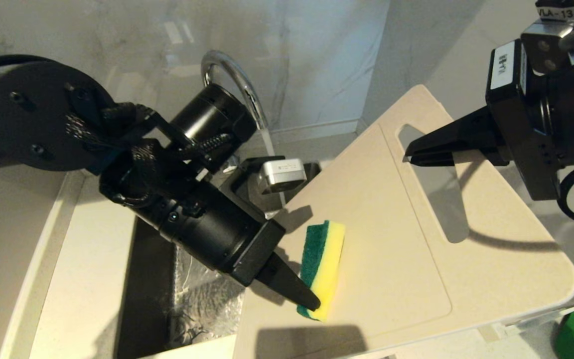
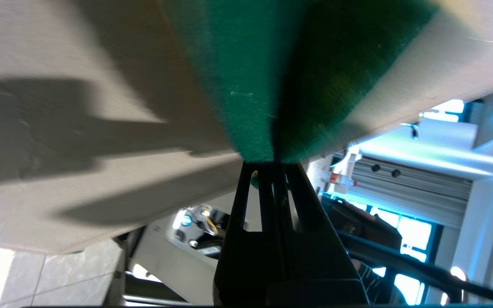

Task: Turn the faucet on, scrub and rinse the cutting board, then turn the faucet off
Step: Scrub the cutting board underwater

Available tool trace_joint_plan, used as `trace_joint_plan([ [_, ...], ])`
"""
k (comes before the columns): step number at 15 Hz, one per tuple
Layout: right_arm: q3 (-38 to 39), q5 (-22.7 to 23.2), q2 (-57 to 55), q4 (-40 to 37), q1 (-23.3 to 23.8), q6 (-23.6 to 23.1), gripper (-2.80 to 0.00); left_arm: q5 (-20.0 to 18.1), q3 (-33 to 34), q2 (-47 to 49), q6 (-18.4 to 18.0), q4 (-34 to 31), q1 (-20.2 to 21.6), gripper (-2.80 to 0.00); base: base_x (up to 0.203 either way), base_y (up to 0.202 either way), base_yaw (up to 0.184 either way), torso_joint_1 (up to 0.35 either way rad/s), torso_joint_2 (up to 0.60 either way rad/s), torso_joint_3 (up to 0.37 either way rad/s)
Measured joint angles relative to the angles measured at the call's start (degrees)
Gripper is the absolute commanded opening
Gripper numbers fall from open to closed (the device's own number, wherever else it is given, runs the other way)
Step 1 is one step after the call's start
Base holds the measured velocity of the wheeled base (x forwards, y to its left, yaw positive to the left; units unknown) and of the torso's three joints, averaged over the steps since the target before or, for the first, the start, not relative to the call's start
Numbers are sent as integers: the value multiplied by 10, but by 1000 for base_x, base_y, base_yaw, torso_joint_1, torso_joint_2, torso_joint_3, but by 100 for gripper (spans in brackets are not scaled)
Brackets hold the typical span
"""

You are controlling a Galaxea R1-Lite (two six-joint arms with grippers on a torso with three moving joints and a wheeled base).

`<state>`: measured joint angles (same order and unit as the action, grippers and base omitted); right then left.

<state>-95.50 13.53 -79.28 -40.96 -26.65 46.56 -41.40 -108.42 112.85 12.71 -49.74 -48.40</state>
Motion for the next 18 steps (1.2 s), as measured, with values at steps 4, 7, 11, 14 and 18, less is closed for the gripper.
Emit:
trace_joint_plan([
  [4,-2,0,8,3,0,0,-280,17,6,45,-2,17,11,-280,0,0,0,0,0,0],
  [7,-3,0,16,4,0,0,-280,18,44,50,-6,18,32,-280,0,0,0,0,0,0],
  [11,-5,0,22,4,0,0,-280,18,129,23,-8,32,72,-280,0,0,0,0,0,0],
  [14,-8,1,25,5,0,1,-280,21,235,-11,-8,77,97,-280,0,0,0,0,0,0],
  [18,-2,0,28,0,0,1,-280,131,341,-58,-7,208,120,-280,0,0,0,0,0,0],
])
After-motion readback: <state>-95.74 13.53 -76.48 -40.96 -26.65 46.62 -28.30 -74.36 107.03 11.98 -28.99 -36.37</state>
